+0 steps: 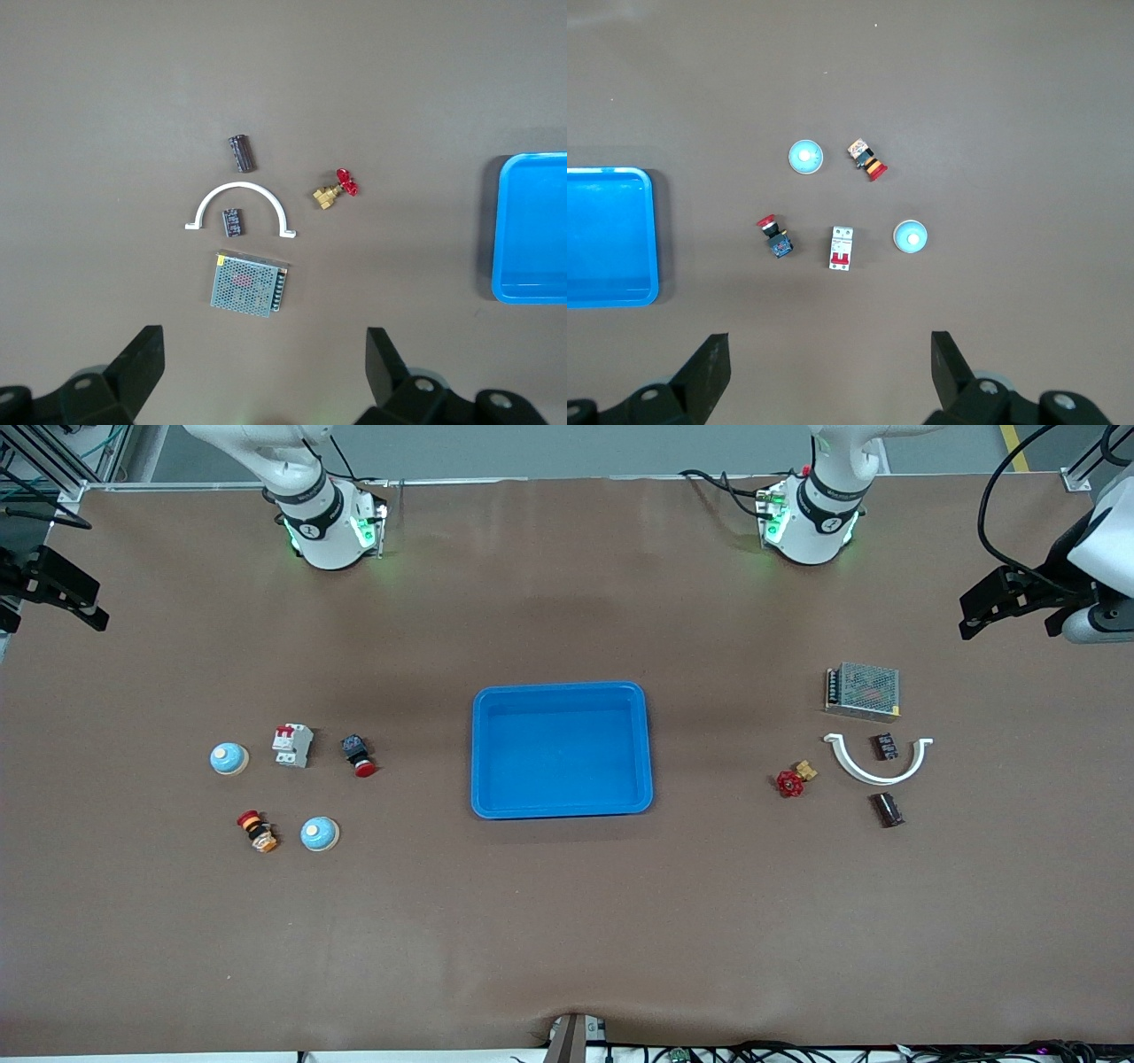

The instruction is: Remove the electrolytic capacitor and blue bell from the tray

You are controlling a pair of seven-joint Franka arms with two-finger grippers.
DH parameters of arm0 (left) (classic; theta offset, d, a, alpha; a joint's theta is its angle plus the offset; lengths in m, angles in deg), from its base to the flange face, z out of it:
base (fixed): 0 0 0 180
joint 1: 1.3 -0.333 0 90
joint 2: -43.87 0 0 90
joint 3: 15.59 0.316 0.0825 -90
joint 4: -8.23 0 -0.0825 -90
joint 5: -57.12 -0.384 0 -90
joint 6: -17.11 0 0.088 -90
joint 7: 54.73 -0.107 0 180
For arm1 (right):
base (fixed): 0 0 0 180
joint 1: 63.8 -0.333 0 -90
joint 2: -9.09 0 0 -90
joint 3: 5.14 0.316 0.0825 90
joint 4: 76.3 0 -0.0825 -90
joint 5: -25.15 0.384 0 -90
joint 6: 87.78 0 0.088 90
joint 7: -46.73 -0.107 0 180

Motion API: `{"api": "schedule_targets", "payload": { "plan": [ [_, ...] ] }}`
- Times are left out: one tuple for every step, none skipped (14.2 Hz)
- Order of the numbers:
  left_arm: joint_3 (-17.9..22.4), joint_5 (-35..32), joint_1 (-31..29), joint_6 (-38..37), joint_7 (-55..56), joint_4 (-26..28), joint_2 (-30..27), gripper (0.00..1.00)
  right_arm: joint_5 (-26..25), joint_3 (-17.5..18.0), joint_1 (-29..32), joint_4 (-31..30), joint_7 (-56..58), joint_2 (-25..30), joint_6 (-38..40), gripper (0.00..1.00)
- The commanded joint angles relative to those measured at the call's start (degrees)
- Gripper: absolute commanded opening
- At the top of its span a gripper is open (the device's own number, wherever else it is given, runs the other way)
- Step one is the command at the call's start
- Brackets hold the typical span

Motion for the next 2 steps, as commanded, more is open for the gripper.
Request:
{"api": "schedule_targets", "payload": {
  "plan": [
    [0.07, -0.47, 0.01, 0.37, -0.85, 0.15, -1.04, 1.00, 0.65, 0.46, 0.73, 0.75, 0.61, -0.33, 0.09, 1.00],
    [0.07, -0.47, 0.10, 0.28, -0.76, 0.15, -1.04, 1.00, 0.65, 0.46, 0.73, 0.75, 0.61, -0.33, 0.09, 1.00]
  ]
}}
